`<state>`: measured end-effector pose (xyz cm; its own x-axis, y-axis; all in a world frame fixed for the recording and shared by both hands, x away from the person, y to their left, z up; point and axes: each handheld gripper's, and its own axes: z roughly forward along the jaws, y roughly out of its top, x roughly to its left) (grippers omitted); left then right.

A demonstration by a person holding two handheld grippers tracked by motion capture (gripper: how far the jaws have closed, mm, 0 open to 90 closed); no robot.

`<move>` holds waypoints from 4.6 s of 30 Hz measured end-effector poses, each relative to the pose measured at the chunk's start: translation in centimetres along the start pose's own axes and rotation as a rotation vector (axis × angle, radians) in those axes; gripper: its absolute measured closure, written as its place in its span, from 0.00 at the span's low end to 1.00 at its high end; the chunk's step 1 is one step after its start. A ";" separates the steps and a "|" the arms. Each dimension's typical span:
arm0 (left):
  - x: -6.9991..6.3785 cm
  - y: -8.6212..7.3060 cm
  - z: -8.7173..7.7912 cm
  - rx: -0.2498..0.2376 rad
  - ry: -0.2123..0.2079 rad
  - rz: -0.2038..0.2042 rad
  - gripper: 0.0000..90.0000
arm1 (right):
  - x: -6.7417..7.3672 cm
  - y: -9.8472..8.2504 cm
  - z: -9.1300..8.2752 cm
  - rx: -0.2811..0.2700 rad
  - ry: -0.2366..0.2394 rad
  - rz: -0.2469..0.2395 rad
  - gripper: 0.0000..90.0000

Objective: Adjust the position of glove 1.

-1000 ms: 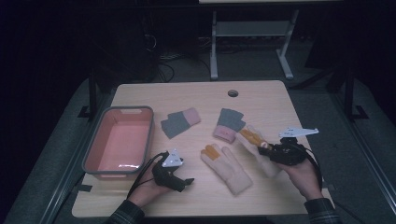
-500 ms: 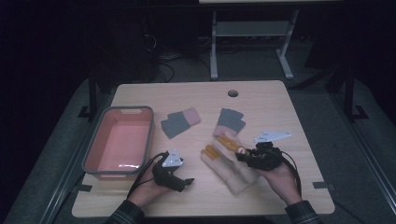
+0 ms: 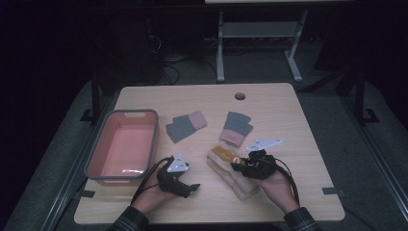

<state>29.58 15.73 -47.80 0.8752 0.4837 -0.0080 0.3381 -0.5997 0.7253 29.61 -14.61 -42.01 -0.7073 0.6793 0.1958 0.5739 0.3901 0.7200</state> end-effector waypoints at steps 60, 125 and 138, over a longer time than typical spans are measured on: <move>-2.0 6.1 3.3 0.051 -0.109 -0.045 0.99 | -3.8 -4.3 -0.5 0.199 0.031 -0.170 1.00; 2.1 5.6 -1.9 0.035 -0.089 -0.083 0.26 | -2.3 -4.5 0.4 0.075 -0.047 -0.162 0.21; 0.0 5.7 -1.0 0.081 -0.113 -0.022 0.15 | -5.6 -5.6 0.0 0.025 -0.172 -0.079 0.12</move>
<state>31.11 12.93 -43.00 0.8990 0.4256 -0.1039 0.3806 -0.6414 0.6661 30.39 -20.54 -47.14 -0.6710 0.7412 0.0208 0.5309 0.4607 0.7113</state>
